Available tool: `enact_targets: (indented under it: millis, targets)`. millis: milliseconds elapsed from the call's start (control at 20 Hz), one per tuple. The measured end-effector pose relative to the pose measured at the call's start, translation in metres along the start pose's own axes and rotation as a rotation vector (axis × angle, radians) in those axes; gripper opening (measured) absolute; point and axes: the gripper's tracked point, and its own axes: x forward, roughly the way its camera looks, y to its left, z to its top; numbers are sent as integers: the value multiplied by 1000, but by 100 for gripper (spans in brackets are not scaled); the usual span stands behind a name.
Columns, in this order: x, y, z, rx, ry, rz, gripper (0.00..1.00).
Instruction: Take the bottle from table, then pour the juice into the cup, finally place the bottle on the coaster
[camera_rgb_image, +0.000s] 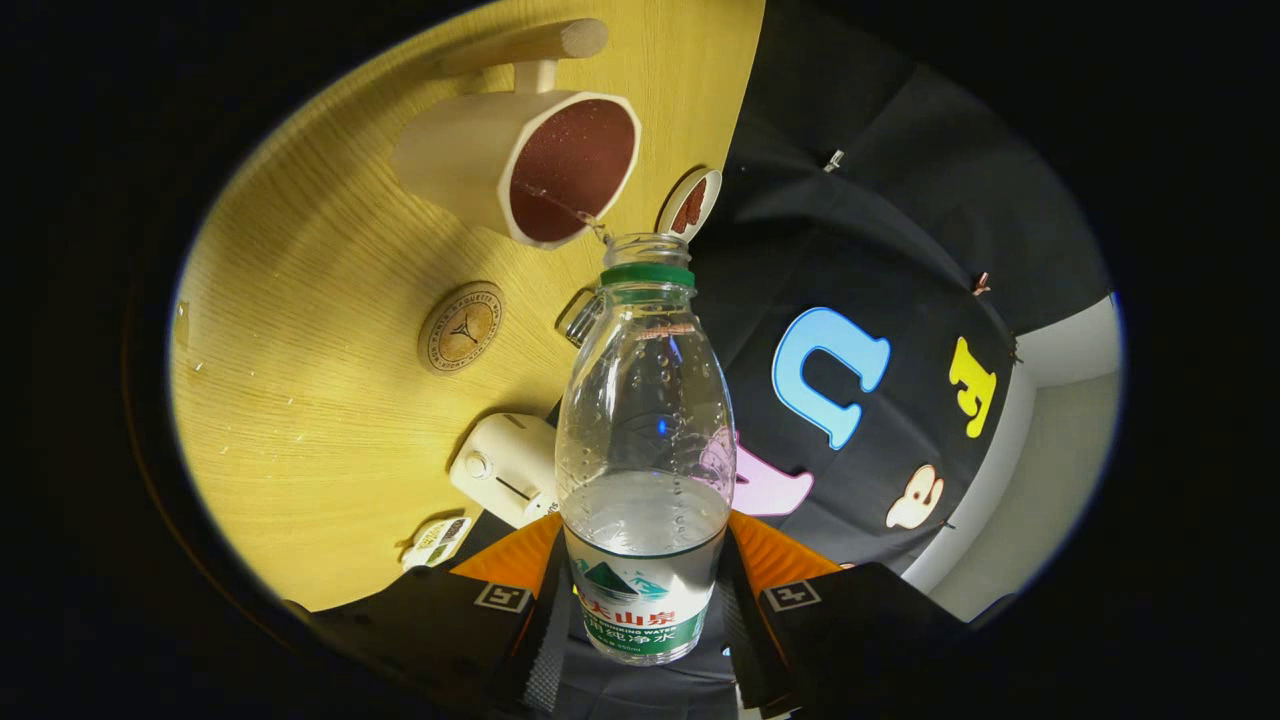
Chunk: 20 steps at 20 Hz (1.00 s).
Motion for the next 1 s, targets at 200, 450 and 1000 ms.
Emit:
enact_targets:
  millis: [200, 450, 1000]
  targets:
    - [0, -10, 2, -25, -12, -23, 69]
    - [2, -17, 3, -67, -25, -38, 69]
    - [1, -18, 6, -36, -25, -24, 69]
